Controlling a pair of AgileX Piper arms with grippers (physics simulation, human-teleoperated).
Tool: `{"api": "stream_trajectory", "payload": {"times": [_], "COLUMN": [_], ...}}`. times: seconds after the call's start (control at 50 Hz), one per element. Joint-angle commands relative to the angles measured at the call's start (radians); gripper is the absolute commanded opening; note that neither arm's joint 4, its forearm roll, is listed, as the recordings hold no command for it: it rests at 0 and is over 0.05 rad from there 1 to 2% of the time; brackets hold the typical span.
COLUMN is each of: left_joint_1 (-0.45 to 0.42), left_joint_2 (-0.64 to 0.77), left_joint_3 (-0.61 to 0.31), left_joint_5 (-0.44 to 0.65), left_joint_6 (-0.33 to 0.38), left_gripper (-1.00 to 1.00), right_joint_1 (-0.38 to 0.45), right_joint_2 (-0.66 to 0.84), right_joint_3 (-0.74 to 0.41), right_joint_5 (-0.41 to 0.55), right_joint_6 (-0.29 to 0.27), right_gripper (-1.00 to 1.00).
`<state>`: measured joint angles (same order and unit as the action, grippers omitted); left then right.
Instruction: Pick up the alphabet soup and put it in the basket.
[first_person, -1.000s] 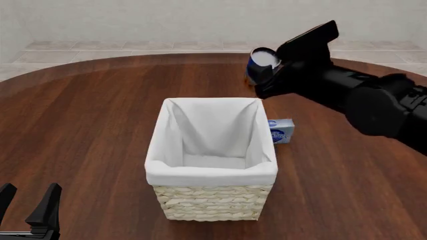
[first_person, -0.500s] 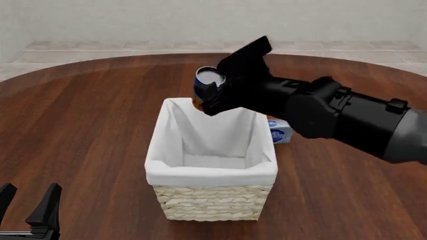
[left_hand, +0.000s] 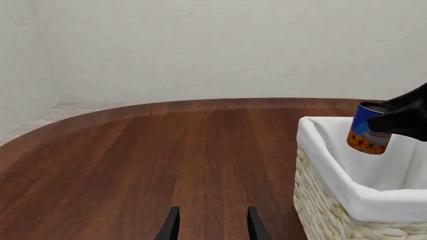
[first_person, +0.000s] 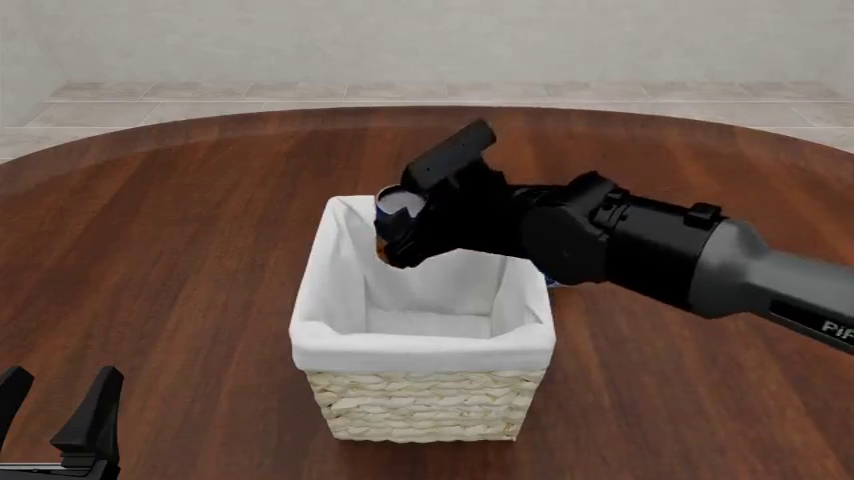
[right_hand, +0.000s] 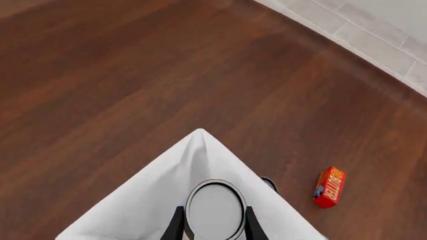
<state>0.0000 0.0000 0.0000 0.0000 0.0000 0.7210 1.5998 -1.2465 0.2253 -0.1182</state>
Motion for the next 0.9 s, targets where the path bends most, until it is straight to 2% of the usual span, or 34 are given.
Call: {"api": "stream_trajectory", "payload": {"times": [0.02, 0.28, 0.68, 0.74, 0.9], "left_joint_1": [0.0, 0.0, 0.0, 0.0, 0.0], "left_joint_2": [0.0, 0.0, 0.0, 0.0, 0.0], "left_joint_3": [0.0, 0.0, 0.0, 0.0, 0.0], "left_joint_5": [0.0, 0.0, 0.0, 0.0, 0.0], "left_joint_6": [0.0, 0.0, 0.0, 0.0, 0.0], "left_gripper": [1.0, 1.0, 1.0, 1.0, 1.0], "right_joint_1": [0.001, -0.022, 0.015, 0.042, 0.036], "right_joint_2": [0.049, 0.094, 0.093, 0.098, 0.1], "right_joint_3": [-0.02, -0.033, 0.02, 0.042, 0.053], "right_joint_5": [0.048, 0.082, 0.095, 0.098, 0.091], "right_joint_6": [0.005, -0.027, -0.038, -0.042, -0.043], "right_gripper": [-1.0, -1.0, -1.0, -1.0, -1.0]}}
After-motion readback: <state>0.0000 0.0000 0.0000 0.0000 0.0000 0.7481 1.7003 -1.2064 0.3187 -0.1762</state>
